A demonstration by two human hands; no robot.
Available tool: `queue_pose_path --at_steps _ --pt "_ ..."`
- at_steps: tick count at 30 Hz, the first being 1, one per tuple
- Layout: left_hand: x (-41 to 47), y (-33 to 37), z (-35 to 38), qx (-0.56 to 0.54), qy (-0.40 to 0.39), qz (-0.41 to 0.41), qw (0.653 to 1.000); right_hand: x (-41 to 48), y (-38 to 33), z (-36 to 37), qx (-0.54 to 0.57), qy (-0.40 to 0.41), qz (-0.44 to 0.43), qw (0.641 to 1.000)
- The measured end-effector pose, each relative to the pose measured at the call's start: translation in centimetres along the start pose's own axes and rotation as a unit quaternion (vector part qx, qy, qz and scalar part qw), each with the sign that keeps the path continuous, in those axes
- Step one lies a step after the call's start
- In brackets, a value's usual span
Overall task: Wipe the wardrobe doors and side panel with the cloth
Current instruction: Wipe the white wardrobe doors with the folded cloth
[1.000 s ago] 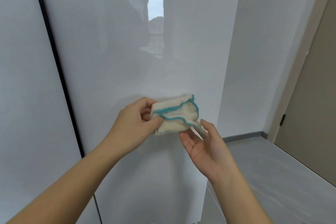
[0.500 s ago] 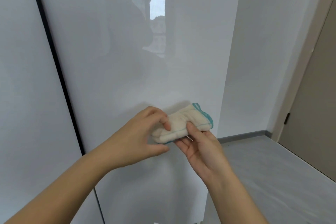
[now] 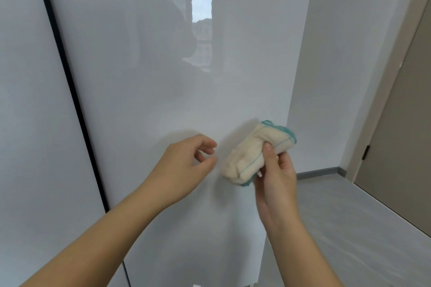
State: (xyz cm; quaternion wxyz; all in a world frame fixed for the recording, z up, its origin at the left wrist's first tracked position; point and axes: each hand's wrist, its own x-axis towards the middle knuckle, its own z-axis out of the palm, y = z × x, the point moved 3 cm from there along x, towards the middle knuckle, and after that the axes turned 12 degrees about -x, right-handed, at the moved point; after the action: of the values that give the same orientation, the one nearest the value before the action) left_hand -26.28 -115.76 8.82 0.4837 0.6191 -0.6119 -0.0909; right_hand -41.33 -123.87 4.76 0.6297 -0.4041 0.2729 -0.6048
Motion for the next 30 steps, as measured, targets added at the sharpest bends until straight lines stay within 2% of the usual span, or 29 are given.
queue_pose_path --at_steps 2,4,6,9,13,16,21,24,30 --pt "0.4 0.3 -1.7 0.091 0.069 0.072 0.991 1.4 -1.9 -1.0 -0.1 0.099 -0.115 0.983" --pt "0.9 1.1 -3.6 0.192 0.138 0.17 0.957 2.5 -4.2 -1.1 -0.197 0.168 -0.237 0.936" --pt "1.5 1.6 -5.1 0.267 0.191 0.241 0.913 3.9 -6.3 -0.3 -0.259 0.19 -0.341 0.883" --pt "2.7 1.6 -6.2 0.359 0.213 0.278 0.865 6.9 -7.7 1.6 -0.338 0.17 -0.438 0.816" --pt "4.3 0.8 -6.7 0.455 0.187 0.274 0.827 8.8 -6.1 2.1 -0.4 0.132 -0.482 0.768" --pt "5.2 0.5 -6.7 0.478 0.182 0.276 0.814 7.9 -2.0 0.1 -0.423 0.094 -0.49 0.757" --pt "5.8 -0.2 -6.9 0.506 0.192 0.293 0.788 6.0 4.0 -3.4 -0.517 -0.006 -0.49 0.701" --pt "6.1 -0.8 -7.1 0.523 0.195 0.303 0.772 6.6 2.1 -2.8 -0.519 -0.017 -0.498 0.695" --pt "6.2 -1.0 -7.1 0.534 0.203 0.315 0.758 9.5 -7.3 3.3 -0.434 0.068 -0.557 0.704"
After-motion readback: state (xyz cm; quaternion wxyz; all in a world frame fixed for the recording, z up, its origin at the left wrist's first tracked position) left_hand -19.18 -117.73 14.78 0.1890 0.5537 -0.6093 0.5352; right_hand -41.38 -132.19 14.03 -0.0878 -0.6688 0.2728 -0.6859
